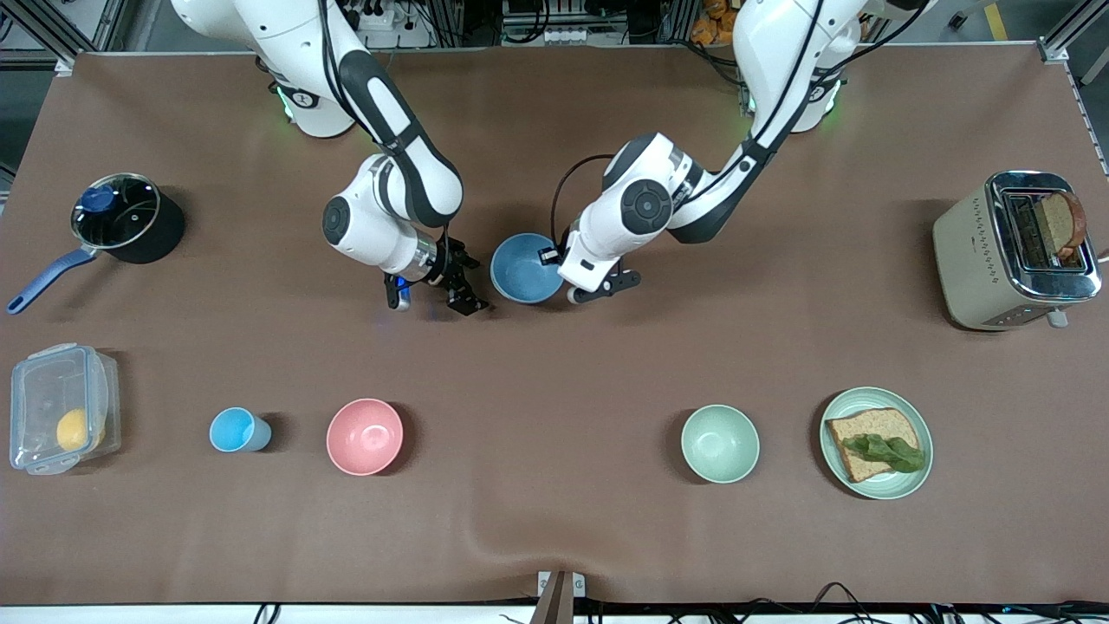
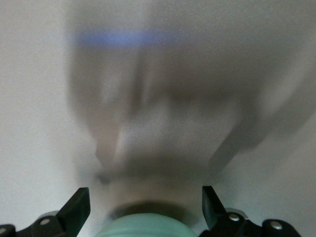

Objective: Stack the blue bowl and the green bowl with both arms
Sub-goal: 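Lower the blue bowl into the green bowl with the left gripper while the right holds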

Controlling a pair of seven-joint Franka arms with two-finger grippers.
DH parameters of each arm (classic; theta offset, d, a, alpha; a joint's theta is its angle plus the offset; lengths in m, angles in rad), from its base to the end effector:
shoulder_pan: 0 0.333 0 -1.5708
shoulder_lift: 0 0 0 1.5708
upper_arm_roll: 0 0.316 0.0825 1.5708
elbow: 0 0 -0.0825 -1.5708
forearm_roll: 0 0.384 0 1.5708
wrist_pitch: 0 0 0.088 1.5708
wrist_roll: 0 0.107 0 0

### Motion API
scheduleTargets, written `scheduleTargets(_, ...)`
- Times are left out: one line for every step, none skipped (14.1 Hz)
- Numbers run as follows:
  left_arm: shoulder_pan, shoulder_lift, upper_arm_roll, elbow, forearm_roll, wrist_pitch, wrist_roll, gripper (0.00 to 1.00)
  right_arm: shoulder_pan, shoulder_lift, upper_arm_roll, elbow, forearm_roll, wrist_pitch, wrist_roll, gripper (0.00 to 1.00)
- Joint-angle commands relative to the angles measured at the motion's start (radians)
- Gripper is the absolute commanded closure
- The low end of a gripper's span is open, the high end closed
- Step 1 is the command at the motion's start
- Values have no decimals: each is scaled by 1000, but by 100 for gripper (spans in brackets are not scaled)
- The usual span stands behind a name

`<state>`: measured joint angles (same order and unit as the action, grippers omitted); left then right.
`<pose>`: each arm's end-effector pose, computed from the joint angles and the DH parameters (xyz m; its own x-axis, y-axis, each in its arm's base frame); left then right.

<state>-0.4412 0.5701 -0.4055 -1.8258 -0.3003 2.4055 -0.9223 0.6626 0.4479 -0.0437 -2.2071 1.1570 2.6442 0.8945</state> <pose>0.4470 -0.4780 0.2494 0.8938 0.2938 -0.3387 0.3808 -0.8962 0.2274 0.4517 0.2911 0.1666 0.2421 -0.8437 -0.4790 -0.9690 -0.2353 -0.0754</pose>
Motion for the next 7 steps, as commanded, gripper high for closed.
scheduleTargets(-28, 34, 16, 26, 3, 24, -23, 100, 0, 2, 4, 6, 43, -3, -28, 0)
scheduleTargets(-33, 42, 17, 29, 4, 26, -30, 100, 0, 2, 4, 6, 43, -3, -28, 0)
scheduleTargets(-37, 48, 19, 30, 4, 35, -30, 100, 0, 2, 4, 6, 43, -1, -28, 0)
scheduleTargets(-39, 51, 19, 30, 4, 46, -32, 100, 3, 2, 4, 4, 43, -1, -32, 0)
scheduleTargets(-43, 53, 25, 30, 4, 47, -32, 100, 6, 3, 4, 6, 44, 0, -49, 0)
scheduleTargets(-48, 57, 30, 31, 4, 47, -32, 100, 5, 5, 4, 4, 55, -1, -57, 0)
scheduleTargets(-56, 60, 33, 34, 4, 47, -32, 100, 6, 5, 4, 4, 58, -1, -58, 0)
